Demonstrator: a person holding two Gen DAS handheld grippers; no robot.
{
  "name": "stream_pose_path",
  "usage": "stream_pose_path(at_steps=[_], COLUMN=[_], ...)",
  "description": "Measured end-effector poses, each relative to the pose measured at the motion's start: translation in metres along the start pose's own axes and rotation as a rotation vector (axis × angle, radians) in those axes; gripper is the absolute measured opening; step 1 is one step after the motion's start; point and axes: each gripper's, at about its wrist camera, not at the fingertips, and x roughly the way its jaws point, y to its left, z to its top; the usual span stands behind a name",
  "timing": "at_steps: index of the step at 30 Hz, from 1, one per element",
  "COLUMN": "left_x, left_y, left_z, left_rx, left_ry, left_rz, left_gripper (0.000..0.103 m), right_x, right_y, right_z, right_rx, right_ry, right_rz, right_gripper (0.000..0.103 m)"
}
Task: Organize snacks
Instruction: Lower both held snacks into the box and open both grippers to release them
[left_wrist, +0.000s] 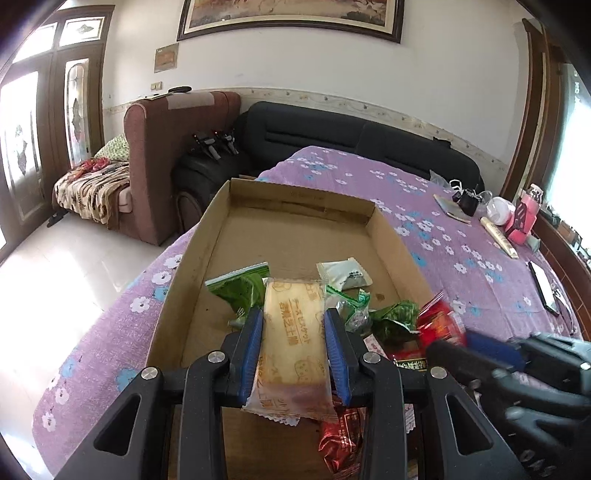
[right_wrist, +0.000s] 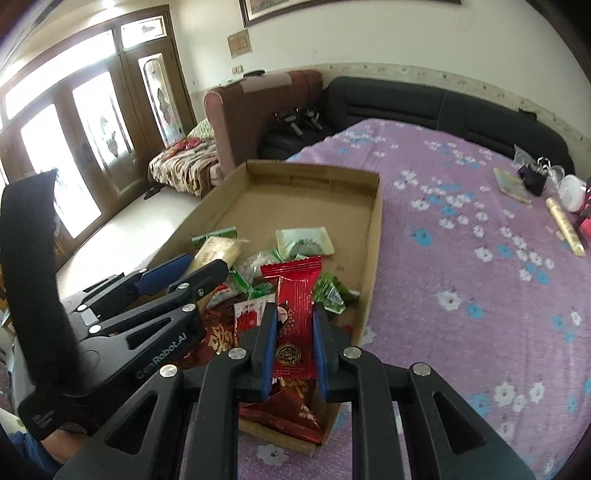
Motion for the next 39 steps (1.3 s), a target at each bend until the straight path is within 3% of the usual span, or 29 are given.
stream_pose_path(at_steps=[11,39], left_x=[0.011,0.015], left_y=[-0.001,-0.006], left_z=[0.001,0.001], left_rx=[0.005,0.036], left_ry=[0.057,0.073], left_rz=[-0.009,0.046], left_gripper=[0.036,0.040], right_x=[0.026,0.024], right_y=[-0.004,-0.004], right_z=[-0.007,-0.015], right_rx=[0.018,-0.009], right_ry=[0.031,-0.020], right_rz=[0.025,0.016], right_gripper=[0.017,0.018])
